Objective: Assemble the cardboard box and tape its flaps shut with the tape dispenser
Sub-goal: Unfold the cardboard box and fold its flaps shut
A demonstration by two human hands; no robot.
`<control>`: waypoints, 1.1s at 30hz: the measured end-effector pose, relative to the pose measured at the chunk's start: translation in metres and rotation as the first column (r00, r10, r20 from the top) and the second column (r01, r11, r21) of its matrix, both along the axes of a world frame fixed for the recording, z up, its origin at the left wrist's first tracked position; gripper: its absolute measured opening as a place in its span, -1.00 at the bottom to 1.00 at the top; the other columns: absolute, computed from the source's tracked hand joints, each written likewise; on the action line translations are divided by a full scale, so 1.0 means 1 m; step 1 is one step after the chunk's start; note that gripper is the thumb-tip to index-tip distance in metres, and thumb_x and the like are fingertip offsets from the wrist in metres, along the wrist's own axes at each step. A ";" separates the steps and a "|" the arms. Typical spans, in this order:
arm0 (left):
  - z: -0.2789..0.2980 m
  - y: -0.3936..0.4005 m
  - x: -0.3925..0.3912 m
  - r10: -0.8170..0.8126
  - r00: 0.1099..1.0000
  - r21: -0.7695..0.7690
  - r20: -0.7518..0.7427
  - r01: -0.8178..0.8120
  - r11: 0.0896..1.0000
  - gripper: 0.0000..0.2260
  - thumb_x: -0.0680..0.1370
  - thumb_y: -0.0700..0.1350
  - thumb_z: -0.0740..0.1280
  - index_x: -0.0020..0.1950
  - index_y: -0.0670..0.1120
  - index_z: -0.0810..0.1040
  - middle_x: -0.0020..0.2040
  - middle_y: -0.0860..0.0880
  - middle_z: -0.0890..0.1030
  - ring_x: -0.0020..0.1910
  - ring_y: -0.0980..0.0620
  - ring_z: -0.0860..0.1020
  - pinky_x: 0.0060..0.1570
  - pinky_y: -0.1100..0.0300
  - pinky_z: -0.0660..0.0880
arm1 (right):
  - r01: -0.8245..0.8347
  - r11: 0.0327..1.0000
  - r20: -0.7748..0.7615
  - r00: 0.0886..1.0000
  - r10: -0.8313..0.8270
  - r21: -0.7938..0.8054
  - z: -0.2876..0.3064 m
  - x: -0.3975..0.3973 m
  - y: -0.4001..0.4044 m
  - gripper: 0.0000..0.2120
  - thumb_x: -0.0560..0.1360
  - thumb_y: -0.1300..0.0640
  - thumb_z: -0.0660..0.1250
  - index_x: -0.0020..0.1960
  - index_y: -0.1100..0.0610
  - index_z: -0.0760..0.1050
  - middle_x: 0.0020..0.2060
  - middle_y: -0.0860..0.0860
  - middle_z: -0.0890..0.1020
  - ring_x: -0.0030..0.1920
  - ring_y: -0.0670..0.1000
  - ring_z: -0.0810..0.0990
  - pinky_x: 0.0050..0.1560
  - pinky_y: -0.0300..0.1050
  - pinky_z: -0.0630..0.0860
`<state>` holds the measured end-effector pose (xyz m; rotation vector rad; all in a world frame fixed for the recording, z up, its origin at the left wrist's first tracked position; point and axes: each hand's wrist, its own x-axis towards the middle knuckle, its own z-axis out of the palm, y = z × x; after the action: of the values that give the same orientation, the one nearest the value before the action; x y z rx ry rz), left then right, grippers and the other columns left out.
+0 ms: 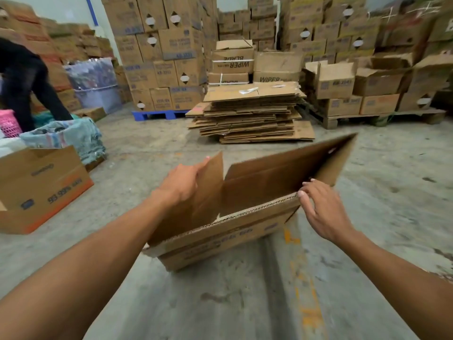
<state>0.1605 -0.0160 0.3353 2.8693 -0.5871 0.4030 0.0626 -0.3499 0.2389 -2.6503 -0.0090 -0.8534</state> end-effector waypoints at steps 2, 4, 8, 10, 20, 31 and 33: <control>0.009 0.008 0.003 0.066 0.998 0.002 -0.010 -0.066 0.998 -0.34 0.58 -0.29 0.16 0.58 0.18 0.04 0.19 -0.19 0.58 0.13 -0.18 0.56 0.14 -0.05 0.50 | -0.008 0.996 0.068 0.998 0.001 0.094 0.003 0.000 0.001 -0.49 0.61 -0.14 -0.02 -0.05 0.19 0.56 -0.11 0.08 0.58 0.03 0.14 0.51 0.04 0.02 0.41; 0.014 0.025 0.007 0.131 0.991 -0.014 -0.033 -0.132 0.991 -0.32 0.57 -0.31 0.17 0.57 0.18 0.03 0.21 -0.20 0.57 0.13 -0.19 0.56 0.14 -0.10 0.52 | -0.004 0.991 0.147 0.989 -0.015 0.131 0.007 -0.002 0.001 -0.50 0.62 -0.10 0.00 -0.14 0.22 0.54 -0.24 0.06 0.48 -0.13 0.08 0.44 -0.12 -0.02 0.36; 0.019 0.070 0.016 0.282 0.956 -0.046 -0.080 -0.287 0.957 -0.36 0.52 -0.32 0.20 0.56 0.06 0.20 0.25 -0.23 0.57 0.20 -0.22 0.54 0.19 -0.07 0.49 | -0.098 0.991 0.265 0.962 0.071 0.090 0.027 -0.005 0.022 -0.61 0.61 -0.04 0.04 -0.34 0.10 0.30 -0.40 -0.02 0.33 -0.32 0.06 0.32 -0.30 -0.06 0.21; 0.019 0.085 0.019 0.311 0.947 -0.066 -0.085 -0.317 0.946 -0.39 0.51 -0.28 0.21 0.54 0.05 0.25 0.25 -0.22 0.57 0.21 -0.22 0.54 0.18 -0.06 0.50 | -0.154 0.983 0.200 0.971 0.132 0.102 0.042 -0.001 0.039 -0.59 0.61 -0.08 0.03 -0.37 0.03 0.15 -0.49 -0.08 0.26 -0.41 -0.01 0.29 -0.38 -0.06 0.15; 0.017 0.106 0.017 0.356 0.923 -0.129 -0.147 -0.374 0.918 -0.26 0.46 0.26 0.36 0.55 0.00 0.22 0.41 -0.16 0.45 0.33 -0.19 0.46 0.25 -0.08 0.45 | 0.287 0.958 -0.479 0.845 -0.240 0.026 0.102 0.079 0.025 -0.34 0.44 -0.05 0.44 0.45 0.00 0.23 0.30 0.20 0.37 0.19 0.24 0.48 0.18 0.14 0.51; 0.000 0.098 0.037 0.339 0.927 -0.119 -0.161 -0.359 0.926 -0.34 0.51 0.26 0.29 0.55 0.12 0.18 0.40 -0.14 0.47 0.33 -0.21 0.45 0.25 -0.03 0.44 | 0.531 0.840 -0.482 0.711 -0.513 -0.110 0.117 0.126 0.029 -0.52 0.46 0.19 0.35 0.36 0.17 0.35 0.32 0.19 0.35 0.33 0.21 0.34 0.28 0.08 0.38; 0.000 0.093 0.041 0.351 0.915 -0.100 -0.199 -0.375 0.922 -0.35 0.53 0.28 0.24 0.56 0.13 0.14 0.38 -0.16 0.49 0.31 -0.22 0.47 0.24 -0.03 0.46 | 0.465 0.883 -0.540 0.762 -0.357 0.072 0.112 0.130 0.026 -0.44 0.48 0.27 0.32 0.42 0.15 0.21 0.25 0.24 0.44 0.23 0.25 0.47 0.21 0.16 0.49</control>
<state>0.2018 0.0772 0.3351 2.8343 0.0119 0.2219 0.1925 -0.3237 0.3508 -2.6257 0.7876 -0.2021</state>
